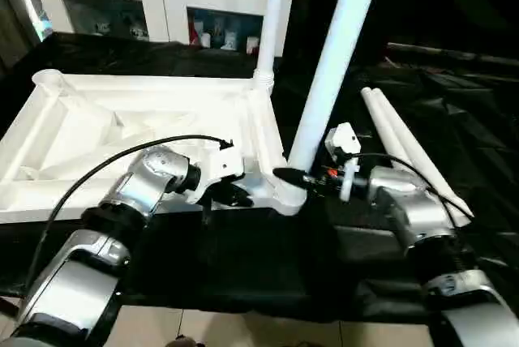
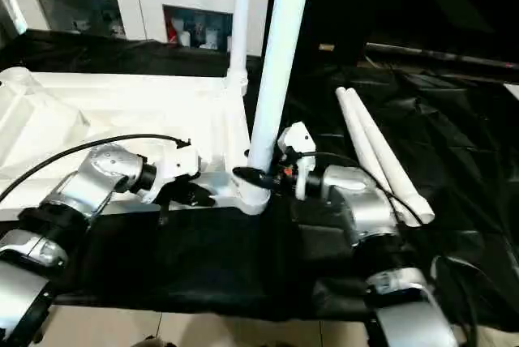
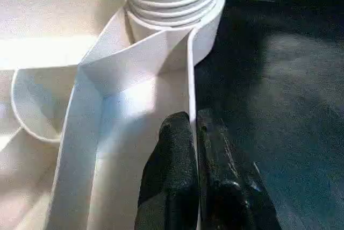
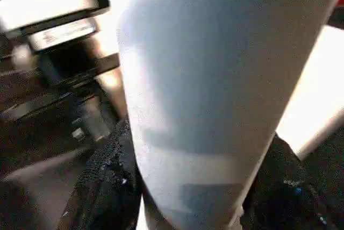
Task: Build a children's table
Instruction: Rotate leg to tighten
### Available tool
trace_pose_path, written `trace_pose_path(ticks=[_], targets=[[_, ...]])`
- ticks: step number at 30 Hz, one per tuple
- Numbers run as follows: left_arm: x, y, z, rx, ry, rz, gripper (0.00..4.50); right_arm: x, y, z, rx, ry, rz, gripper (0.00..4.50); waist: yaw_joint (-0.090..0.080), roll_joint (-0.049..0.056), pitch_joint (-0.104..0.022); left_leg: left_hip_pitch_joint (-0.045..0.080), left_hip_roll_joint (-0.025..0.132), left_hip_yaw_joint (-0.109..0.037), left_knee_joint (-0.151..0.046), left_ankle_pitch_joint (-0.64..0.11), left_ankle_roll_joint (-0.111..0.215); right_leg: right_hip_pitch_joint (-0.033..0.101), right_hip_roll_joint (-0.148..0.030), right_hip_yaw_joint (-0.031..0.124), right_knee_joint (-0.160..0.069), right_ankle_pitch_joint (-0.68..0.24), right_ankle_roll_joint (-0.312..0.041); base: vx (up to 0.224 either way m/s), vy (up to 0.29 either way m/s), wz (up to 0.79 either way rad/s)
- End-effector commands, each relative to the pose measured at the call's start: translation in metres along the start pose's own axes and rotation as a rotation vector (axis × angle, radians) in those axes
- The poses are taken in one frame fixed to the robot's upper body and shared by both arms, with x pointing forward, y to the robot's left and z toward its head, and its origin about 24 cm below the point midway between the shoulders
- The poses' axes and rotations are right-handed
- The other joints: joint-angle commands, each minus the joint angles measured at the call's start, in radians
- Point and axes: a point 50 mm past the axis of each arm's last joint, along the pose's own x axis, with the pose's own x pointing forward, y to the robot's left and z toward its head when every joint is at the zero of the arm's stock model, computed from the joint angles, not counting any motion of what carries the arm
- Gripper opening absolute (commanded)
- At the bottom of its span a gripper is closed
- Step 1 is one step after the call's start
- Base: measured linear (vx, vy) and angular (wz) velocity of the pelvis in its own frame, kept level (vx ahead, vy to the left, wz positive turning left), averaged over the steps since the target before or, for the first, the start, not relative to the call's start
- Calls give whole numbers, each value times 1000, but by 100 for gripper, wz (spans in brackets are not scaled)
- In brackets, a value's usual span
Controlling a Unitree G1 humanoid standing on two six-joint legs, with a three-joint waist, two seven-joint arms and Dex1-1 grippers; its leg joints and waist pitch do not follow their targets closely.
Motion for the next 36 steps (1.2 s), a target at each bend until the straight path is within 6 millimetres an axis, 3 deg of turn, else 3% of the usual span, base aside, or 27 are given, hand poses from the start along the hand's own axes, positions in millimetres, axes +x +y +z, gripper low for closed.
trace_pose_path(ticks=[1, 2, 3, 5, 6, 7, 8, 9, 10, 11, 12, 13, 14, 15, 16, 17, 18, 19, 20, 21, 24, 28, 32, 33, 36], targets=[[2, 10, 17, -11, -21, 89, 0, -11, -5, -49, 136, 186, -206, 189, -10, 23, -31, 45, 55, -55, -76, -633, -78, -11, -78, 26, -123, -709, -98, -58, 15, -8], [2, 12, 18, -29, -18, 121, 0, -10, -6, -50, 148, 179, -247, 189, -16, 24, -31, 43, 56, -64, -80, -650, -80, -3, -78, 13, -129, -727, -78, -58, 40, -15], [4, 15, 18, -55, -13, 156, 0, -7, -6, -51, 161, 171, -298, 189, -23, 33, -31, 39, 60, -72, -88, -682, -86, 8, -77, -2, -131, -692, -75, -58, 40, -15], [7, 17, 20, -78, 1, 200, 0, -2, -5, -54, 205, 155, -400, 189, -29, 46, -26, 28, 67, -86, -109, -749, -100, 26, -74, -17, -124, -613, -86, -38, 56, -17], [14, 19, 22, -105, 26, 246, 0, 7, -2, -59, 282, 139, -541, 189, -34, 51, -26, 36, 66, -87, -111, -790, -106, 24, -75, -29, -130, -586, -94, -32, 53, -15], [14, 19, 22, -105, 26, 246, 0, 7, -2, -59, 282, 139, -541, 189, -38, 50, -24, 45, 64, -83, -111, -808, -106, 18, -73, -37, -138, -592, -93, 0, 0, 0], [19, 18, 24, -117, 31, 263, 0, 13, 0, -63, 327, 145, -619, 189, -47, 55, -18, 53, 62, -79, -116, -847, -101, 18, -65, -59, -144, -598, -82, -52, 21, -1], [23, 18, 28, -129, 32, 280, 0, 18, 2, -66, 361, 150, -688, 189, -47, 66, -9, 26, 77, -74, -158, -908, -112, 49, -48, -80, -108, -544, -83, -52, 21, -1], [27, 18, 31, -139, 31, 291, 0, 23, 5, -67, 393, 156, -731, 189, -29, 81, -10, -20, 92, -65, -203, -939, -124, 98, -35, -66, -3, -435, -98, -95, 13, -2], [33, 17, 36, -144, 27, 306, 0, 31, 9, -67, 412, 164, -765, 189, 27, 78, -14, -64, 90, 1, -257, -954, -116, 114, -5, -53, 105, -217, -89, -78, -45, 16], [38, 15, 40, -146, 24, 311, 0, 38, 13, -66, 419, 171, -776, 189, 21, 33, -32, 34, 56, 28, -199, -788, -134, 25, -34, 4, 38, -444, -79, -78, -45, 16], [42, 13, 43, -148, 21, 309, 0, 43, 16, -65, 426, 178, -778, 189, 6, -18, -43, 102, 27, 6, -52, -639, -131, -50, -85, 23, -72, -727, -50, 42, -100, 8], [44, 12, 45, -155, 15, 307, 0, 46, 17, -64, 429, 182, -782, 189, 18, -13, -32, 50, 18, -57, 77, -268, -33, -24, -206, 80, -169, -1016, -62, 109, -23, -46], [45, 12, 45, -157, 13, 306, 0, 47, 18, -64, 431, 184, -784, 189, 25, -1, -30, -33, 20, -88, 64, -163, -13, 60, -218, 86, -125, -957, -76, 109, -23, -46], [46, 11, 46, -160, 12, 306, 0, 49, 19, -63, 431, 189, -781, 189, 38, 17, -33, -57, 35, -96, 9, -111, -39, 93, -191, 54, -100, -828, -83, 63, 52, -37], [48, 11, 45, -159, 23, 314, 0, 53, 20, -61, 431, 199, -785, 189, 17, 32, -43, 5, 70, -90, -69, -263, -92, 29, -70, 12, -44, -359, -127, 0, 0, 0], [48, 11, 44, -158, 32, 321, 0, 54, 21, -60, 426, 207, -788, 189, 16, 51, -48, 32, 68, -77, -74, -369, -105, 24, -72, 19, -43, -239, -193, 0, 0, 0], [48, 11, 43, -156, 37, 322, 0, 55, 21, -60, 426, 210, -786, 189, 12, 50, -44, 31, 63, -72, -76, -410, -102, 23, -68, 23, -48, -236, -208, -30, -44, 19], [47, 11, 43, -154, 41, 324, 0, 55, 21, -60, 425, 212, -785, 189, 9, 49, -38, 26, 57, -68, -82, -483, -99, 28, -73, 21, -62, -318, -204, 0, 0, 0], [46, 12, 40, -155, 48, 328, 0, 56, 21, -58, 422, 215, -783, 189, 8, 42, -39, 20, 55, -68, -85, -497, -95, 35, -79, 20, -73, -390, -178, 0, 0, 0], [43, 15, 37, -157, 59, 344, 0, 58, 20, -57, 413, 223, -785, 189, 7, 39, -38, 21, 56, -68, -92, -469, -83, 36, -89, 22, -90, -465, -142, 0, 0, 0], [40, 16, 37, -162, 60, 349, 0, 60, 20, -55, 408, 221, -784, 189, 8, 37, -39, 20, 58, -65, -96, -415, -77, 38, -90, 24, -92, -439, -140, 0, 0, 0], [38, 17, 36, -162, 52, 354, 0, 62, 19, -51, 366, 217, -766, 189, 5, 38, -37, 19, 59, -65, -98, -432, -82, 35, -90, 23, -94, -460, -138, 0, 0, 0], [37, 18, 35, -161, 49, 354, 0, 62, 19, -50, 359, 212, -760, 224, 3, 38, -36, 20, 58, -66, -98, -446, -82, 34, -91, 23, -96, -481, -135, 0, 0, 0], [36, 18, 37, -151, 23, 344, 0, 64, 16, -43, 370, 173, -747, 261, 0, 39, -35, 19, 59, -69, -99, -463, -82, 33, -92, 23, -98, -507, -126, 0, 0, 0]])
